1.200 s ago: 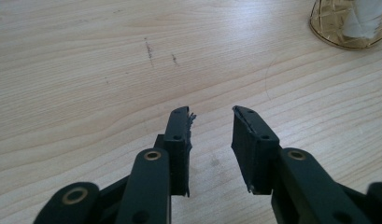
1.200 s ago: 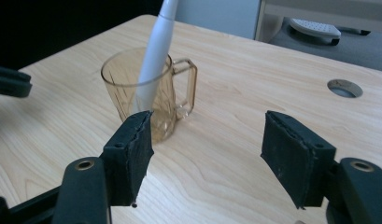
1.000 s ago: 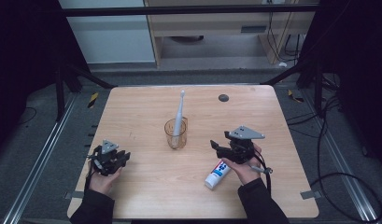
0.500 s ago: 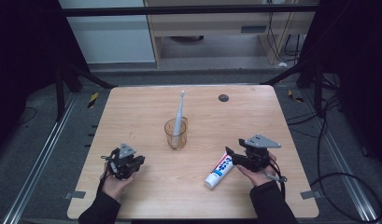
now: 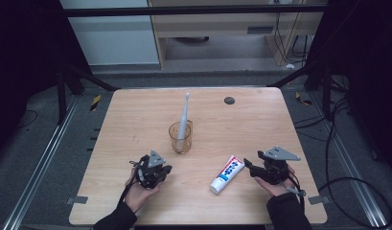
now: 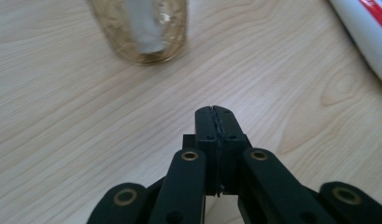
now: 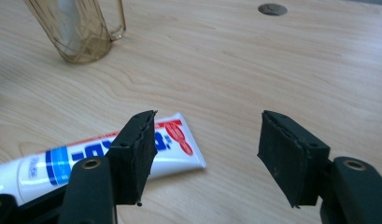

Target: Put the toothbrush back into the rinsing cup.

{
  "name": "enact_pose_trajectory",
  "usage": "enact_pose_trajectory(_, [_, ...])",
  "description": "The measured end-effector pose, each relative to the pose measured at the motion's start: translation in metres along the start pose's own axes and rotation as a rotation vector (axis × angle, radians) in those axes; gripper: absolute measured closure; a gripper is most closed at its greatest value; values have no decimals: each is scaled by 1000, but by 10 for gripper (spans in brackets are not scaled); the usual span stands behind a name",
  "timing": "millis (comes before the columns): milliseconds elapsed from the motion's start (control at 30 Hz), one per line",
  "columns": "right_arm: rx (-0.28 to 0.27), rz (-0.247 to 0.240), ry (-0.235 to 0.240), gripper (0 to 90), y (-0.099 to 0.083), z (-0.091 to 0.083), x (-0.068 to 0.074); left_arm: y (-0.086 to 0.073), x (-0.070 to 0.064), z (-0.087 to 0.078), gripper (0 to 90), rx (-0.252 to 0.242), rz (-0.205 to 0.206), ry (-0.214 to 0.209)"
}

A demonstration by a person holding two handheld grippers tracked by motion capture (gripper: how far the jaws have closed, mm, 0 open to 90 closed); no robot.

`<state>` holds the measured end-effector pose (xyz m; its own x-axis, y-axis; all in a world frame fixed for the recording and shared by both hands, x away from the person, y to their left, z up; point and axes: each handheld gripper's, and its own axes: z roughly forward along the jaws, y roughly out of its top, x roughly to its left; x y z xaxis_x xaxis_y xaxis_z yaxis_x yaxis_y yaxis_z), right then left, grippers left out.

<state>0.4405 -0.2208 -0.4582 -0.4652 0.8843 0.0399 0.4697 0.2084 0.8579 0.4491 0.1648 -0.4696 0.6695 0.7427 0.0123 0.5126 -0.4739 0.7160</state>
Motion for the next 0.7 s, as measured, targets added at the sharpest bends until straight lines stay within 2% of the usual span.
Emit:
enact_pose_trajectory(300, [40,19,-15,356,-18,-4,-7,16,-35,20,891,21,71,-65])
enact_pose_trajectory(500, [49,17,-19,355,-20,-2,-6,29,-60,37,891,27,119,-101])
enact_pose_trajectory(700, [52,13,-30,355,-20,1,-7,35,-77,50,891,46,161,-129])
